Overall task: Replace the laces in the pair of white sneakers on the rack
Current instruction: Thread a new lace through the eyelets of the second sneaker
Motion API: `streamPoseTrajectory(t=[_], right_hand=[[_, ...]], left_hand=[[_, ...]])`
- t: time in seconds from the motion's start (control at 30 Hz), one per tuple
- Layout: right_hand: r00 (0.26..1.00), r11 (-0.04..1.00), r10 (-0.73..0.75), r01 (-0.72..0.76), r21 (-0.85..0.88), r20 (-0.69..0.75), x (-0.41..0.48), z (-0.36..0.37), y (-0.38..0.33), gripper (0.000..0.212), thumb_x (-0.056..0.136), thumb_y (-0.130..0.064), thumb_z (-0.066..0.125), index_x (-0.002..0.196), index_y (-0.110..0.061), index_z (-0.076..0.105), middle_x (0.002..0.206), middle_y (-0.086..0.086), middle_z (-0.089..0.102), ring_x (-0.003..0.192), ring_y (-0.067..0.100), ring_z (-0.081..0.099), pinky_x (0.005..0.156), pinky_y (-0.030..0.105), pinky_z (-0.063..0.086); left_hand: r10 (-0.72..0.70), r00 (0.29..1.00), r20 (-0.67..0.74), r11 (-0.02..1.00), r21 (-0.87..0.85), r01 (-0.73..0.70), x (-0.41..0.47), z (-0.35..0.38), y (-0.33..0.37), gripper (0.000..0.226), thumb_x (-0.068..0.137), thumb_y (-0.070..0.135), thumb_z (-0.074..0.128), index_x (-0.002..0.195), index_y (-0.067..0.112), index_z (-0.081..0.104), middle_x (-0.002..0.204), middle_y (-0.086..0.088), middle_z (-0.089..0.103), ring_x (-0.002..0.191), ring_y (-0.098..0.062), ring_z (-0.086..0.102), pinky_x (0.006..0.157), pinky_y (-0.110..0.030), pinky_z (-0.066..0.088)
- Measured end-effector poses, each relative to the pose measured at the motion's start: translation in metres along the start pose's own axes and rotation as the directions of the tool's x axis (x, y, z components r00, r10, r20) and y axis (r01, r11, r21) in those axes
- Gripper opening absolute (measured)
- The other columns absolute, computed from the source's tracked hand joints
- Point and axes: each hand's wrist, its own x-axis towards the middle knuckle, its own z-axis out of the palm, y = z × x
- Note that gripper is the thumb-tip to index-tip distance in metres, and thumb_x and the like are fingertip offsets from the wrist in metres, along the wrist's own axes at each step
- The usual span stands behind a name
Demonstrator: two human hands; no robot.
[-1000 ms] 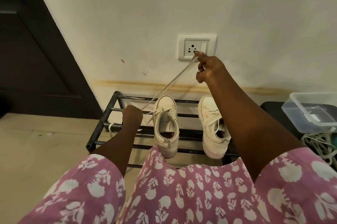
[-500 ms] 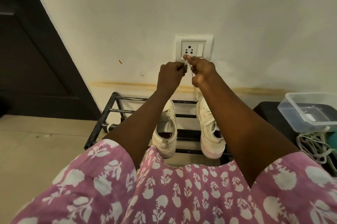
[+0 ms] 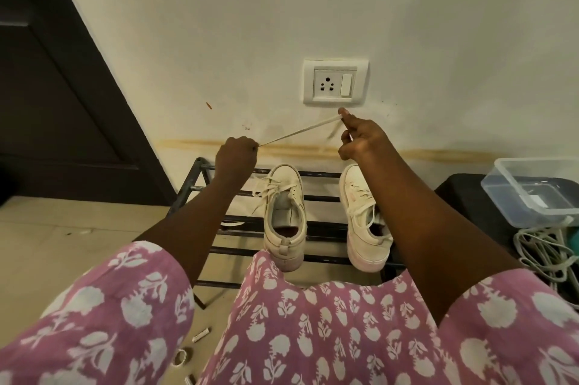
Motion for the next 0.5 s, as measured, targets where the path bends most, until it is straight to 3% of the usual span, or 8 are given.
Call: streamPoseTrajectory(t=[0.07, 0.1, 0.17, 0.2, 0.27, 0.3, 0.4, 0.5], right_hand=[[0.999, 0.996, -0.042, 0.044, -0.078, 0.028, 0.0, -0.006, 0.003, 0.064, 0.093, -0.027, 0.056, 0.146, -0.003, 0.028, 0.126, 0.022, 0.043, 0.058, 0.011, 0.033, 0.057, 0.025, 0.041], [0.997, 0.982, -0.073, 0.073, -0.175, 0.006, 0.002, -0.01, 0.004, 0.059, 0.092, -0.015, 0.057, 0.145, -0.005, 0.033, 0.127, 0.012, 0.046, 0.059, 0.01, 0.033, 0.051, 0.019, 0.04], [0.989, 0.948, -0.124, 0.095, -0.303, -0.075, 0.01, -0.015, 0.003, 0.06, 0.086, 0.01, 0.055, 0.14, -0.012, 0.045, 0.135, -0.004, 0.049, 0.063, 0.008, 0.032, 0.059, 0.013, 0.038], [0.989, 0.952, -0.125, 0.097, -0.289, -0.081, 0.013, -0.018, 0.004, 0.06, 0.085, 0.011, 0.055, 0.139, -0.014, 0.046, 0.123, -0.007, 0.054, 0.063, 0.008, 0.032, 0.06, 0.014, 0.038], [0.995, 0.985, -0.101, 0.1, -0.138, -0.003, 0.009, -0.019, 0.008, 0.053, 0.092, -0.011, 0.057, 0.142, -0.011, 0.039, 0.088, -0.006, 0.048, 0.062, 0.008, 0.035, 0.049, 0.015, 0.04], [0.995, 0.993, -0.095, 0.096, -0.067, 0.018, 0.007, -0.02, 0.009, 0.055, 0.094, -0.023, 0.054, 0.144, -0.01, 0.035, 0.082, -0.005, 0.043, 0.063, 0.008, 0.035, 0.044, 0.015, 0.039], [0.997, 0.996, -0.077, 0.076, 0.042, 0.02, 0.009, -0.022, 0.007, 0.056, 0.096, -0.026, 0.051, 0.146, -0.013, 0.032, 0.112, -0.004, 0.046, 0.066, 0.006, 0.035, 0.047, 0.015, 0.04], [0.981, 0.943, -0.195, 0.18, -0.28, -0.025, 0.009, -0.024, 0.0, 0.061, 0.087, 0.007, 0.056, 0.143, -0.014, 0.04, 0.145, -0.007, 0.038, 0.073, 0.009, 0.041, 0.053, 0.007, 0.038]], left_hand=[[-0.045, 0.999, 0.017, 0.999, 0.017, 0.045, -0.001, 0.0, -0.014, 0.03, 0.097, 0.014, 0.044, 0.117, 0.007, 0.066, 0.112, -0.017, 0.066, 0.104, -0.036, 0.055, 0.084, -0.039, 0.044], [-0.08, 0.996, 0.032, 0.997, 0.026, 0.079, -0.002, 0.0, -0.02, 0.031, 0.097, 0.013, 0.043, 0.118, 0.007, 0.065, 0.113, -0.017, 0.064, 0.105, -0.036, 0.054, 0.085, -0.04, 0.044], [-0.17, 0.984, 0.059, 0.985, 0.029, 0.168, -0.005, 0.0, -0.028, 0.032, 0.097, 0.011, 0.04, 0.118, 0.007, 0.064, 0.117, -0.017, 0.062, 0.107, -0.035, 0.055, 0.088, -0.039, 0.044], [-0.205, 0.977, 0.063, 0.979, 0.029, 0.204, -0.007, 0.001, -0.032, 0.033, 0.097, 0.009, 0.039, 0.118, 0.005, 0.064, 0.118, -0.017, 0.061, 0.108, -0.034, 0.055, 0.089, -0.039, 0.045], [-0.257, 0.963, 0.076, 0.966, 0.039, 0.255, -0.012, 0.002, -0.038, 0.032, 0.096, 0.006, 0.039, 0.117, 0.001, 0.063, 0.118, -0.018, 0.061, 0.109, -0.033, 0.055, 0.089, -0.037, 0.046], [-0.282, 0.956, 0.078, 0.959, 0.046, 0.279, -0.014, 0.003, -0.04, 0.031, 0.096, 0.005, 0.04, 0.116, -0.001, 0.062, 0.117, -0.019, 0.062, 0.109, -0.033, 0.056, 0.089, -0.037, 0.046], [-0.36, 0.93, 0.069, 0.933, 0.045, 0.357, -0.019, 0.005, -0.049, 0.029, 0.095, 0.002, 0.041, 0.116, -0.004, 0.06, 0.116, -0.022, 0.06, 0.109, -0.033, 0.055, 0.09, -0.037, 0.046], [-0.417, 0.907, 0.056, 0.909, 0.016, 0.417, -0.021, 0.006, -0.056, 0.027, 0.094, 0.002, 0.04, 0.114, -0.006, 0.057, 0.115, -0.024, 0.057, 0.108, -0.036, 0.053, 0.088, -0.04, 0.045]])
